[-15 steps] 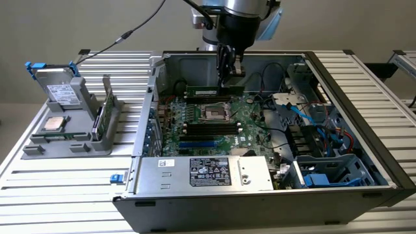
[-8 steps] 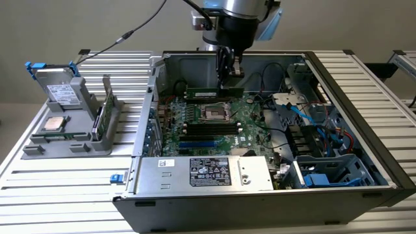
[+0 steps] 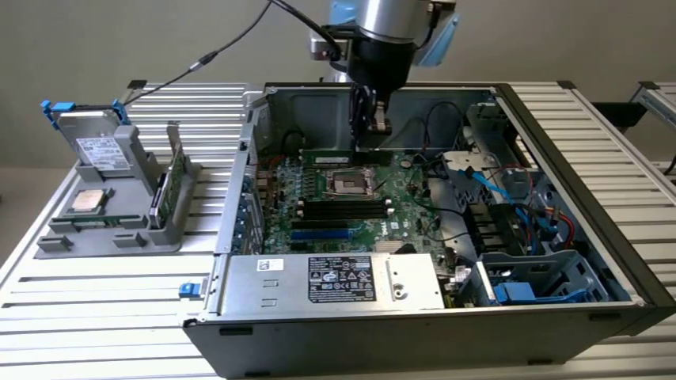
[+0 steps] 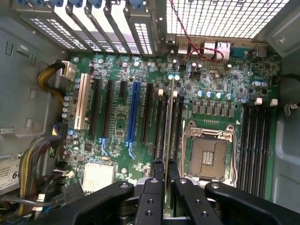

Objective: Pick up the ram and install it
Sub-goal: 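Insert the ram into the slot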

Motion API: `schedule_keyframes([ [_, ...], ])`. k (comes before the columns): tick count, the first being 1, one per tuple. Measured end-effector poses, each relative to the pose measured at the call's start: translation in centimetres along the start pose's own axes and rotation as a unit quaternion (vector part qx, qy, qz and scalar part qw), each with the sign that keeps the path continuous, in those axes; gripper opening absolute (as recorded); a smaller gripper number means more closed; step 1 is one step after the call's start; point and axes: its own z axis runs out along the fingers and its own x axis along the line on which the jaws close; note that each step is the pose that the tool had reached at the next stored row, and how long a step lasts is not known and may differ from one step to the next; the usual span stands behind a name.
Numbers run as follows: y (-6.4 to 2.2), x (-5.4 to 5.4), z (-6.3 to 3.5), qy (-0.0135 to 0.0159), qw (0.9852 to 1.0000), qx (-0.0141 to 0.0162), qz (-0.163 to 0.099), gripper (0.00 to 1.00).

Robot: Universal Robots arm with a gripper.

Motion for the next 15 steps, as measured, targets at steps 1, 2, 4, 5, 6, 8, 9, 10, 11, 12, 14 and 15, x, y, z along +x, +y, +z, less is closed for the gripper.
schedule_keyframes([
  [1, 0.01, 0.0, 0.18, -0.0006, 1.0, -0.0005, 0.004, 0.14],
  [2, 0.02, 0.0, 0.37, -0.0013, 1.0, -0.0009, 0.009, 0.14],
  [4, 0.02, -0.1, 0.73, -0.0027, 0.9998, -0.0018, 0.018, 0.14],
  [5, 0.01, -0.1, 0.91, -0.0031, 0.9998, -0.0022, 0.022, 0.14],
  [6, -0.01, -0.1, 1.09, -0.0033, 0.9997, -0.0025, 0.025, 0.14],
  [8, -0.05, -0.2, 1.45, -0.0037, 0.9996, -0.0029, 0.029, 0.14],
  [9, -0.08, -0.2, 1.63, -0.0039, 0.9995, -0.003, 0.03, 0.14],
  [10, -0.11, -0.2, 1.81, -0.004, 0.9995, -0.0031, 0.031, 0.14],
  [11, -0.14, -0.2, 1.99, -0.0041, 0.9995, -0.0032, 0.032, 0.14],
  [12, -0.16, -0.2, 2.17, -0.0041, 0.9995, -0.0032, 0.032, 0.14],
  [14, -0.21, -0.2, 2.53, -0.0041, 0.9995, -0.0032, 0.032, 0.14],
  [15, -0.23, -0.1, 2.71, -0.0041, 0.9995, -0.0032, 0.032, 0.14],
])
